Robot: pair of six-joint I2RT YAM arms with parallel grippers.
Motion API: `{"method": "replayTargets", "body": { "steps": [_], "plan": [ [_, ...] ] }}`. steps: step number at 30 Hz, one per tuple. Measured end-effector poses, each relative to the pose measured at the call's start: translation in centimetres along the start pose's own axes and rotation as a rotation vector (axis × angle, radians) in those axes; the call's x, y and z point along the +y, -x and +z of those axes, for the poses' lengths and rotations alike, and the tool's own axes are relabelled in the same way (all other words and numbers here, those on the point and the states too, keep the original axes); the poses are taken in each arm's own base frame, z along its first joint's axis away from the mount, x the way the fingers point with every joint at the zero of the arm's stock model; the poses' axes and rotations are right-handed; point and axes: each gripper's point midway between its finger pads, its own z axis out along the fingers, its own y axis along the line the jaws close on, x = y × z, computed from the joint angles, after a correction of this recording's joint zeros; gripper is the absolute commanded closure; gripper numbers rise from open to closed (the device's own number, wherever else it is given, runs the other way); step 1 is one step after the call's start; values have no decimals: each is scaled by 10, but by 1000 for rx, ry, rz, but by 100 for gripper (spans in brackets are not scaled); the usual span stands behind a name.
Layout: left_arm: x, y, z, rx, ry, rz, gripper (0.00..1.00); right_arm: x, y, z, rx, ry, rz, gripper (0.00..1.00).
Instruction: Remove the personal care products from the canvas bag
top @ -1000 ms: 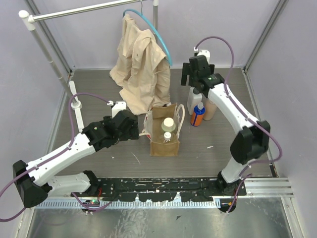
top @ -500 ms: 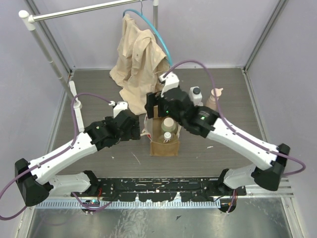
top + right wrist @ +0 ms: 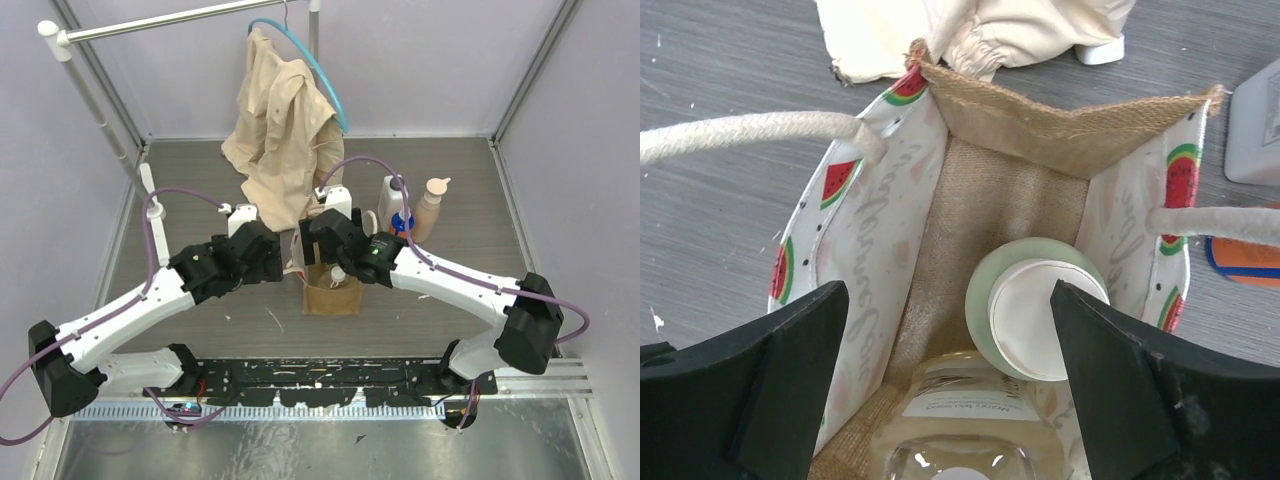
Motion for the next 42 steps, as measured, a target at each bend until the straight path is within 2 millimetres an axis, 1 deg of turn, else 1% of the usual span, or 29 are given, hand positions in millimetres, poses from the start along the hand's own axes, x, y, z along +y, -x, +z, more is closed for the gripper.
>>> {"method": "replayTargets", "body": {
  "steps": [5,11,14,18,19,22,28,32,35,40,42],
  "plan": [
    [0,0,0,0,-1,-1,2,-11,2,0,-31,-56,25,12],
    [0,0,0,1,-2,-2,0,-29,0,-5,-49,-124,30,12],
    [0,0,-1,-1,-2,-4,0,-35,-2,-7,-52,-144,28,13],
    [1,5,-7,-23,-15,-17,0,-43,-6,-13,-55,-153,30,13],
    [2,7,-9,-32,-19,-21,3,-44,-7,-14,-56,-153,31,13],
    [5,14,-19,-55,-26,-33,7,-48,-10,-18,-55,-155,32,13],
    [5,35,-41,-115,-53,-65,7,-50,-10,-23,-60,-146,37,15],
    [3,46,-54,-145,-82,-82,8,-53,-10,-29,-71,-137,42,14],
    [-2,48,-56,-140,-99,-77,9,-53,-12,-26,-63,-141,32,14],
    [-18,44,-53,-102,-130,-43,9,-45,-25,-10,-15,-136,0,14],
    [-25,42,-52,-91,-145,-29,9,-43,-26,-7,-12,-130,-5,14]
  ]
}}
